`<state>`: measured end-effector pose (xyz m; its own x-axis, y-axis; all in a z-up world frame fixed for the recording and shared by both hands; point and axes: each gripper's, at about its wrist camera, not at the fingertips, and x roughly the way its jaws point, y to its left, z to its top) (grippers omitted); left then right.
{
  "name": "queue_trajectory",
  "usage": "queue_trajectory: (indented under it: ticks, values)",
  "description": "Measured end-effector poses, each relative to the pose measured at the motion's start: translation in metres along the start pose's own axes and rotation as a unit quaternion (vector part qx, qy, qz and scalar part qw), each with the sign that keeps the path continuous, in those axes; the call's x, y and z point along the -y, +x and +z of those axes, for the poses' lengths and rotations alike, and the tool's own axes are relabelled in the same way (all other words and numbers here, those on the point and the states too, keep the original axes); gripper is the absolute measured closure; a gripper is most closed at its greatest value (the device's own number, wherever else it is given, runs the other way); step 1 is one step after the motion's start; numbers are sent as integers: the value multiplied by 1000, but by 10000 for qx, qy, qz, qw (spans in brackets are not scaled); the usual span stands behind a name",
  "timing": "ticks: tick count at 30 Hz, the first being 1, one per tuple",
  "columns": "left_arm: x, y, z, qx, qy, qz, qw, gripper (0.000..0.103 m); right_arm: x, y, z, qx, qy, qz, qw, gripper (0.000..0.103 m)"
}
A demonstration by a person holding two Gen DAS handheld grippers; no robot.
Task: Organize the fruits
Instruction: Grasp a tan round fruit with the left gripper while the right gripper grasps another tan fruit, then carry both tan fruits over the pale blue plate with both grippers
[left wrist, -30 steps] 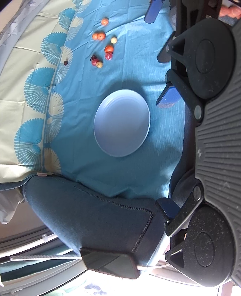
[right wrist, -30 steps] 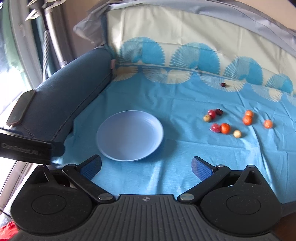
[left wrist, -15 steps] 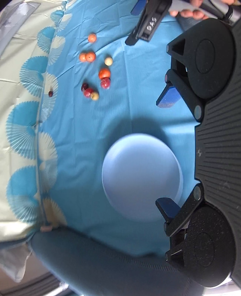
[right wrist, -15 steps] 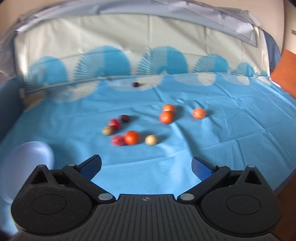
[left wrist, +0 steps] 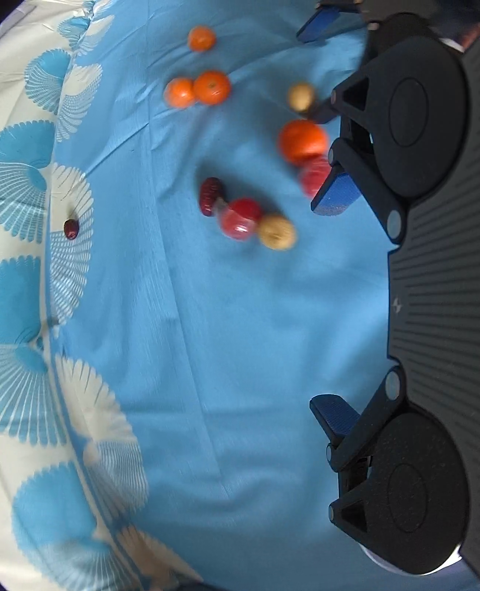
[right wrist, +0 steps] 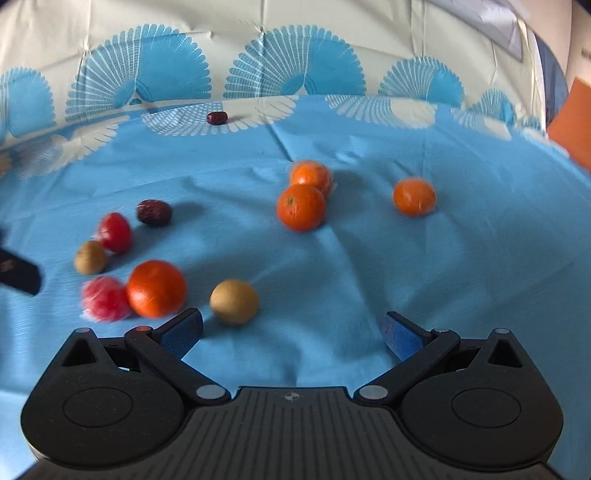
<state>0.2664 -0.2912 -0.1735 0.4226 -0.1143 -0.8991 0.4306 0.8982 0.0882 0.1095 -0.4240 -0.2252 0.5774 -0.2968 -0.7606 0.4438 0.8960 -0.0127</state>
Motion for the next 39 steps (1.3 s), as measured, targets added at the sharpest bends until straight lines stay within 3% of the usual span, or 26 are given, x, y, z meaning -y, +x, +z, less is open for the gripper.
queue_trajectory:
  ticks: [4, 6, 8, 9, 11, 14, 16, 19, 22, 28, 39]
  values:
    - [8, 22, 17, -48, 40, -151, 9999, 0, -1, 5, 3, 116, -108, 72, 9998, 2]
    - [9, 27, 20, -18, -25, -260, 9997, 6, -1, 2, 3, 201, -151, 178, 9995, 19]
    - [9, 30, 21, -90, -133, -424, 9990, 51, -4, -3, 2, 343, -352, 244, 9985, 57]
    - [10, 31, 20, -250, -150, -497, 9983, 76, -7, -5, 1, 390, -497, 207, 9978, 59]
    - [12, 26, 18, -153, -157, -384, 9990, 76, -7, -6, 1, 423, -570, 256, 9972, 74]
    - [11, 12, 13, -18, -59, -354, 9994, 76, -3, -7, 4, 439, -469, 205, 9977, 74]
    - [6, -2, 11, -11, -65, -339, 9994, 76, 2, -8, 7, 500, -337, -66, 9982, 74]
    - [-6, -38, 1, 80, -128, -299, 9994, 76, 18, -14, 11, 714, 94, -389, 9966, 74]
    - [-23, -82, -19, 111, -266, -191, 9994, 76, 32, -27, 14, 819, 420, -437, 9948, 74]
    - [-66, -174, -86, 198, -524, -34, 9984, 76, 39, -101, 17, 1053, 705, -66, 9919, 74]
    - [-131, -279, -207, 521, -1080, 135, 9927, 76, -21, -298, -24, 1583, -293, 1326, 9780, 74]
